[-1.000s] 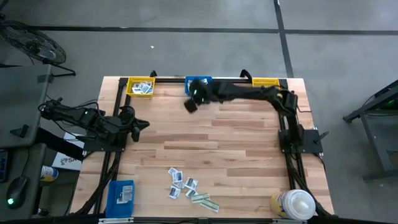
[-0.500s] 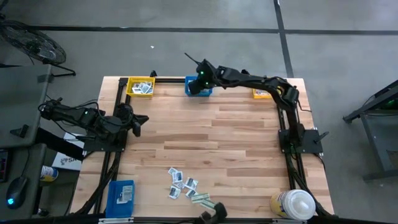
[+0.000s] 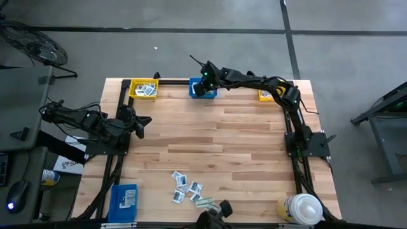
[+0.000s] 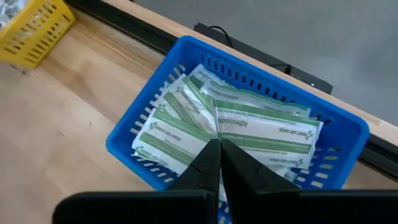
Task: Pick & Place First Aid Supplies
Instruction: Put the green bandage pack into the top blue bin
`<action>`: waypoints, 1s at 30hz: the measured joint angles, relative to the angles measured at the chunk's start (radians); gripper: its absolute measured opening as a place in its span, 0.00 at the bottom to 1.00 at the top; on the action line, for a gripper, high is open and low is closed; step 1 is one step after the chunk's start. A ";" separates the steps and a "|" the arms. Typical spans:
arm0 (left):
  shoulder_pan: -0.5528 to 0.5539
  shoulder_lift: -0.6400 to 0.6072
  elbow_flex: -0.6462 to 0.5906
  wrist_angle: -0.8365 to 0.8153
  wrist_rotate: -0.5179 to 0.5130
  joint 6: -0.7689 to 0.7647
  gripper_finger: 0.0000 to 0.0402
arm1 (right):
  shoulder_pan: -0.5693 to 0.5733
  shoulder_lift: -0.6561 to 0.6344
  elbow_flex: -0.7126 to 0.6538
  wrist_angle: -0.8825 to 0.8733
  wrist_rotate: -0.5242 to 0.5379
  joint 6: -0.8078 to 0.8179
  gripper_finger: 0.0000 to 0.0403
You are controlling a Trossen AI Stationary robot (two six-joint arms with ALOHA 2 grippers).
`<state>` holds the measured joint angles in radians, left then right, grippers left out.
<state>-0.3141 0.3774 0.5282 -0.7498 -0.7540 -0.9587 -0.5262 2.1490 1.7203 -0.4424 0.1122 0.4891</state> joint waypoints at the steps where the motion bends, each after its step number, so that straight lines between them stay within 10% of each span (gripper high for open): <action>1: 0.000 0.000 0.000 -0.001 0.000 -0.004 0.13 | 0.000 0.000 0.000 0.001 -0.001 -0.001 0.02; 18: 0.000 0.000 0.000 -0.009 0.005 -0.015 0.13 | -0.060 0.000 0.000 0.196 -0.228 0.075 0.41; 30: 0.000 0.000 -0.001 -0.046 0.217 0.050 0.13 | -0.005 -0.085 0.000 0.169 -0.650 -0.017 0.38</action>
<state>-0.3141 0.3775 0.5275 -0.7960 -0.5371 -0.9084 -0.5313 2.0644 1.7203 -0.2735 -0.5375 0.4726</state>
